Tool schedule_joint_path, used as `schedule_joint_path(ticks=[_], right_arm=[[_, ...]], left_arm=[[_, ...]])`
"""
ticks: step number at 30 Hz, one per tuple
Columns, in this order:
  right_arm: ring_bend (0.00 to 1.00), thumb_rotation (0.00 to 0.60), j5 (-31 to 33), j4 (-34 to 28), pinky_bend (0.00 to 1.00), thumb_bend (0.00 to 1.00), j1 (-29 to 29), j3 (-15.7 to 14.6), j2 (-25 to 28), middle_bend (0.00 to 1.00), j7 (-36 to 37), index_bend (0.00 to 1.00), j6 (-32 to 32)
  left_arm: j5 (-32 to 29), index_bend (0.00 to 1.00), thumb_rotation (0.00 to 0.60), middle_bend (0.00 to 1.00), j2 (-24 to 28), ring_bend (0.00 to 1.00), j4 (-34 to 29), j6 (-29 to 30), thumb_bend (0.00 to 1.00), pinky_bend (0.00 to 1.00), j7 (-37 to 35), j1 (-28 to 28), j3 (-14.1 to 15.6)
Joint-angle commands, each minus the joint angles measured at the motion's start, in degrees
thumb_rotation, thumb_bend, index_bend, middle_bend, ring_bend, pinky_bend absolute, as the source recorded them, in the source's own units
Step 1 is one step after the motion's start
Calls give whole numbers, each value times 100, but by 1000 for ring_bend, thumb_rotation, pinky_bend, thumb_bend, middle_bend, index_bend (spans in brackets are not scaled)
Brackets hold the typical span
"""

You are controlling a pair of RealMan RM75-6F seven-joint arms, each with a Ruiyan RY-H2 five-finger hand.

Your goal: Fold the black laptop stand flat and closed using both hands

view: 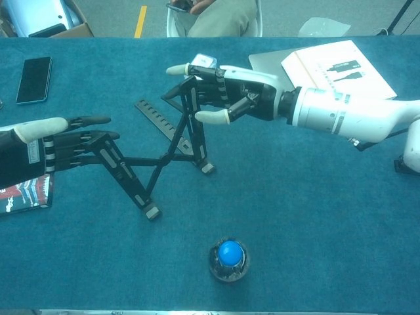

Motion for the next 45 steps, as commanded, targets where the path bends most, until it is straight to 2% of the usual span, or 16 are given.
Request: schedule_joint_path(ticks=[1,17,25,41,45], right_arm=[[40,600,32,89,94,298,15,-65,-86,216,55,60,5],[40,600,18,184,94,298,-37,-468,-255,217,297,60,168],[40,600,-171,334,102,298,-75,-765,-254,217,865,60,459],[40,600,-199,139,232,299,-239,-1066,58,188,1193,19,804],[40,600,-241,156,240,298,-265,-1137,69,181,1256,8,854]], left_arm=[[-9,45,386,114,3,49,-10,-9,251,56,17,6,-9],[9,45,381,113,-8,49,-10,-18,250,56,52,59,-42],[22,45,384,113,-6,49,9,-17,251,56,36,70,-47],[5,45,384,113,-81,49,47,-109,251,56,0,25,-91],[0,45,383,113,-86,49,39,-126,251,56,-5,11,-100]])
